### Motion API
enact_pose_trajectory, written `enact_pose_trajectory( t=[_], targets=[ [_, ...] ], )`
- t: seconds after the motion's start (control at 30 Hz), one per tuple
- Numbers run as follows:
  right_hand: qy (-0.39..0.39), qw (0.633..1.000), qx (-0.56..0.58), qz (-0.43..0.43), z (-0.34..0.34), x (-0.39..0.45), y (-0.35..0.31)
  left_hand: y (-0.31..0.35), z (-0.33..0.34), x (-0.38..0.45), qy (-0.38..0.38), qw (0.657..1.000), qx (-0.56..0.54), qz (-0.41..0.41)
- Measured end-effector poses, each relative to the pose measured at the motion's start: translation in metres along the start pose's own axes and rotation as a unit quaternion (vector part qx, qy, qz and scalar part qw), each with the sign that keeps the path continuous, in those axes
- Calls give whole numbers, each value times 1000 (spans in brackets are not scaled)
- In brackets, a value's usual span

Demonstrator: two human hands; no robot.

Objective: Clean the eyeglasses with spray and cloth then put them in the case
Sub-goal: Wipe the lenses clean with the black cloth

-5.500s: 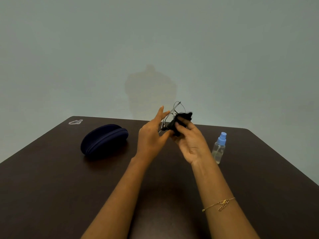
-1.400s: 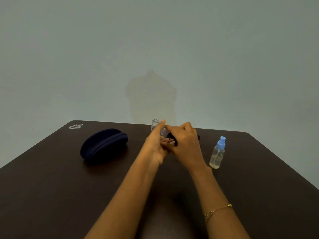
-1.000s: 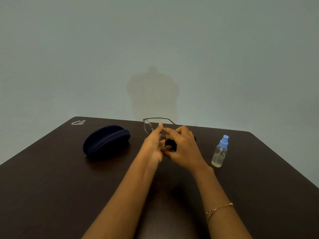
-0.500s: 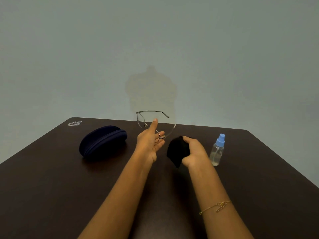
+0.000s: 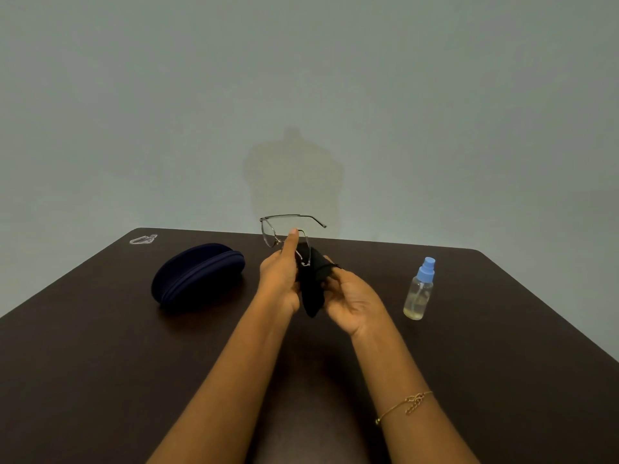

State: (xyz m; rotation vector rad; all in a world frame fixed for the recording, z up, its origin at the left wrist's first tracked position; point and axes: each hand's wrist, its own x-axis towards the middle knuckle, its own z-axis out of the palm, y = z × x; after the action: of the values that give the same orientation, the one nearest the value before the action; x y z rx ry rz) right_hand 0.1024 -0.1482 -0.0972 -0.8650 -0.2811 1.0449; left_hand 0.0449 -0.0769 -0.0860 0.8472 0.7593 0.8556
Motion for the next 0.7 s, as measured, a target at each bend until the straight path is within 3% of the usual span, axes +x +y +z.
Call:
enact_pose_trajectory(
  t=[0.2, 0.33, 0.5, 0.7],
  targets=[
    [-30, 998, 40, 30, -6, 3, 1, 0, -1, -1, -20, 999, 26, -12],
    [-29, 998, 61, -7, -6, 6, 0, 2, 0, -2, -24, 999, 2, -21],
    [-42, 998, 7, -41, -6, 7, 4, 3, 0, -3, -30, 999, -2, -18],
    [11, 988, 125, -85, -21, 9, -15, 4, 1, -2, -92, 995, -9, -21]
  ],
)
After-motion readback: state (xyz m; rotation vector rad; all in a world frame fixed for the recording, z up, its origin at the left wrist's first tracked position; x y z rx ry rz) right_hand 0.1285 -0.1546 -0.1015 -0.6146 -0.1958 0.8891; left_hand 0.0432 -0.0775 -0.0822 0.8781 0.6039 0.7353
